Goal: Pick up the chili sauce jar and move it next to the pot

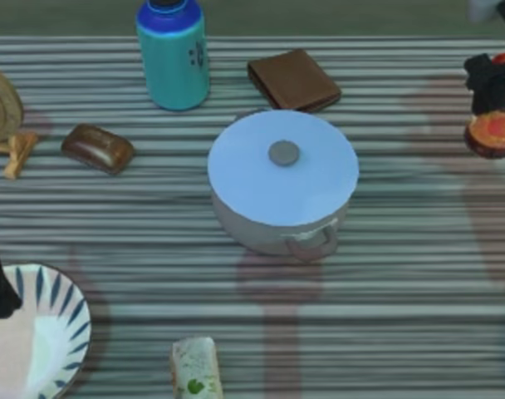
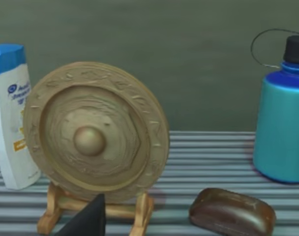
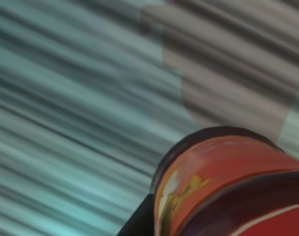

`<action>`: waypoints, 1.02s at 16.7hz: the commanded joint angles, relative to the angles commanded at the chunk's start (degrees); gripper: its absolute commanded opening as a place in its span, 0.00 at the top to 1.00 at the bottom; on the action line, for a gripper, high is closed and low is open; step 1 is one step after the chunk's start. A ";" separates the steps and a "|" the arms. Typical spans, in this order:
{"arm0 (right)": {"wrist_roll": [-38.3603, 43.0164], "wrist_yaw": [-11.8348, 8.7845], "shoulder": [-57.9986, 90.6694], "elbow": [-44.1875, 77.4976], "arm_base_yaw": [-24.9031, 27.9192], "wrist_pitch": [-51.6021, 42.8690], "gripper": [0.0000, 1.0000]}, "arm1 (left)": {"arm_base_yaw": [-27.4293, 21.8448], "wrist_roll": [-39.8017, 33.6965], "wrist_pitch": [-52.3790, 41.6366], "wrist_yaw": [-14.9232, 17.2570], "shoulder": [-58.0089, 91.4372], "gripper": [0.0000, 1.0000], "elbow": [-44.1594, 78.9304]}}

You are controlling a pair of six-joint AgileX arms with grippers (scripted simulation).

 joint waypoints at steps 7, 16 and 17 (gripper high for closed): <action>29.58 8.14 -4.94 -13.66 10.37 9.29 1.00 | 0.00 0.00 0.00 0.00 0.00 0.00 0.00; 38.02 11.04 -6.94 -18.63 13.96 12.90 1.00 | 0.00 0.00 0.00 0.00 0.00 0.00 0.00; 37.97 11.01 -6.85 -18.79 13.99 13.12 1.00 | 0.00 0.00 0.00 0.00 0.00 0.00 0.00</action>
